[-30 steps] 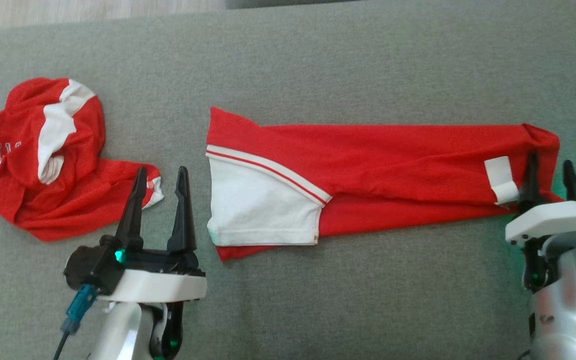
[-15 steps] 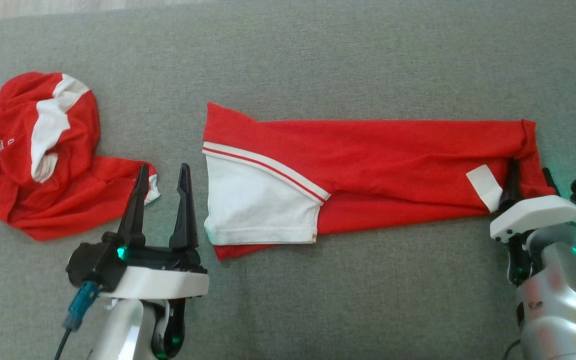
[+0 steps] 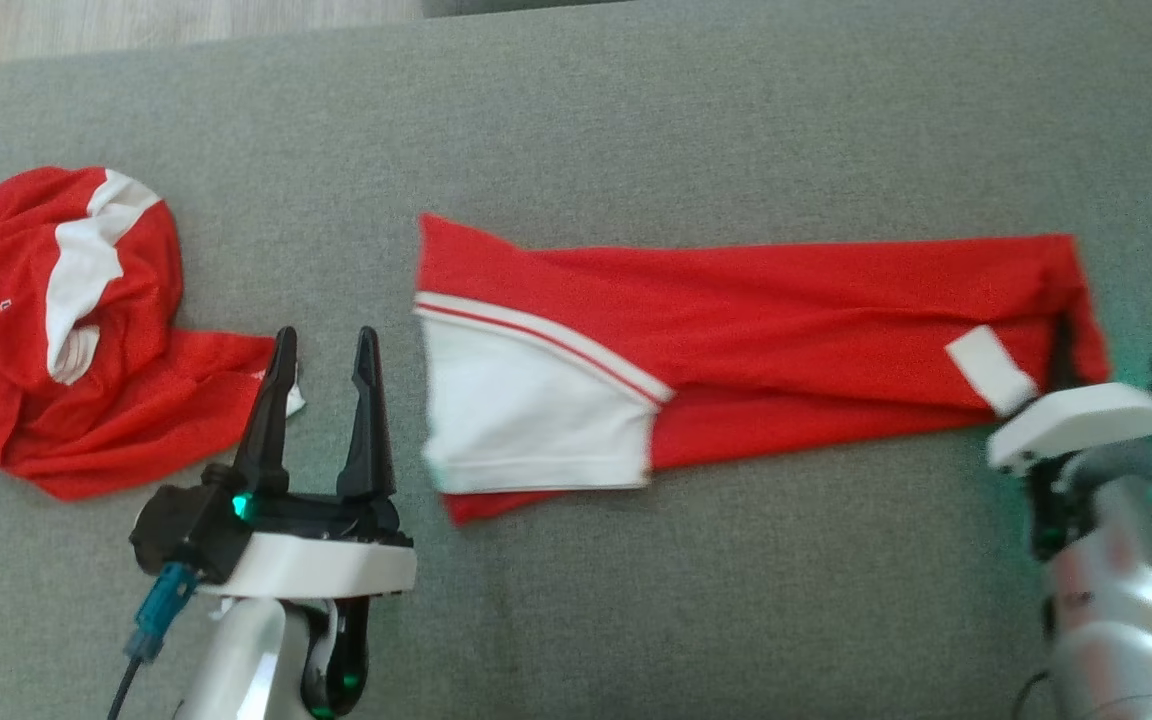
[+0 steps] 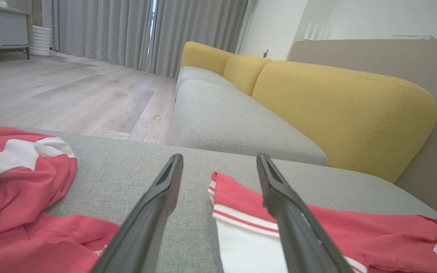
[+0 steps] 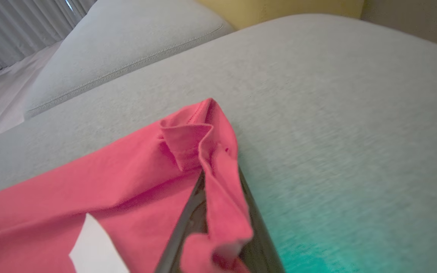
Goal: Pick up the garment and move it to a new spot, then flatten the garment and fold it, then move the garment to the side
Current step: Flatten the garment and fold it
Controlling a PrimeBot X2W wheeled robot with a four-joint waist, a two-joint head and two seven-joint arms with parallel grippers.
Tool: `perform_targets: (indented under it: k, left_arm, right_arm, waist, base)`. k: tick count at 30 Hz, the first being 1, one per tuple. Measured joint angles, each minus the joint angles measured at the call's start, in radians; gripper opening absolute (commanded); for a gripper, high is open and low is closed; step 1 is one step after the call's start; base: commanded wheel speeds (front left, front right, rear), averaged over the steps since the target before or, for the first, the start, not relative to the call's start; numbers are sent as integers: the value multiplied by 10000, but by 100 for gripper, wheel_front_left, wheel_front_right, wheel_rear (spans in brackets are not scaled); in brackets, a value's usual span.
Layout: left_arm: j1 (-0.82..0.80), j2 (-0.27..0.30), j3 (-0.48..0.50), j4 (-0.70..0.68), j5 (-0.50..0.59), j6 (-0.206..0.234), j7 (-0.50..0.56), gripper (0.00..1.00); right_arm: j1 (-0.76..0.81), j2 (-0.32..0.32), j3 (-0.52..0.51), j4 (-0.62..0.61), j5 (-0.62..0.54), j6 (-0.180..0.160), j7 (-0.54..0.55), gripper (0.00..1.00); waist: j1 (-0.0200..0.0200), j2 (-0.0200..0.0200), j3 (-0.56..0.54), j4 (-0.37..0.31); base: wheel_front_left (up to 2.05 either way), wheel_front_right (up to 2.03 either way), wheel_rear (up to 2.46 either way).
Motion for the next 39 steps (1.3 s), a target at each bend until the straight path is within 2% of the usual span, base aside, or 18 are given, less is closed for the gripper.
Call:
perform_targets:
  k: [9,12,16,22,23,25,29,35,39]
  left_arm:
    - [13,0,31,-12,0,-2,0,100]
    - [19,0,40,-31,-25,-6,0,100]
    - [63,0,35,-144,-102,0,0,100]
    - [276,0,-21,-360,-190,15,0,100]
    - [349,0,-31,-370,-211,90,0,100]
    - [401,0,-36,-382,-263,90,0,100]
    - [462,0,-59,-382,-265,104,0,100]
    - [496,0,-211,-372,-357,104,0,100]
    - [494,0,-247,-366,-362,104,0,100]
  right_arm:
    - [118,-1183,-1569,-759,-750,0,81,0]
    - [116,-1187,-1871,-1020,-1034,0,192,0]
    - [118,-740,-1705,-1411,-1206,0,301,0]
    - [211,-92,-213,-2190,-972,0,617,0]
    - [275,-40,497,-2456,-723,0,805,0]
    - [441,-27,1271,-2721,-259,0,999,0]
    - [867,-4,3122,-2928,1488,0,1360,0]
    - [1055,8,5078,-3039,2788,0,1444,0]
    - [1049,6,5935,-2861,3354,0,1371,0]
  waist:
    - [0,0,-265,-43]
    - [0,0,-393,-41]
    - [-1,0,-637,-30]
    - [-2,0,-1090,83]
    - [-1,0,-1240,167]
    - [-2,0,-1380,281]
    - [-2,0,-1599,576]
    - [-2,0,-1723,1041]
    - [-1,0,-1678,1358]
  base:
    - [0,0,0]
    - [0,0,0]
    - [0,0,0]
    - [0,0,0]
    - [0,0,0]
    - [0,0,0]
    - [0,0,0]
    - [0,0,0]
    - [0,0,0]
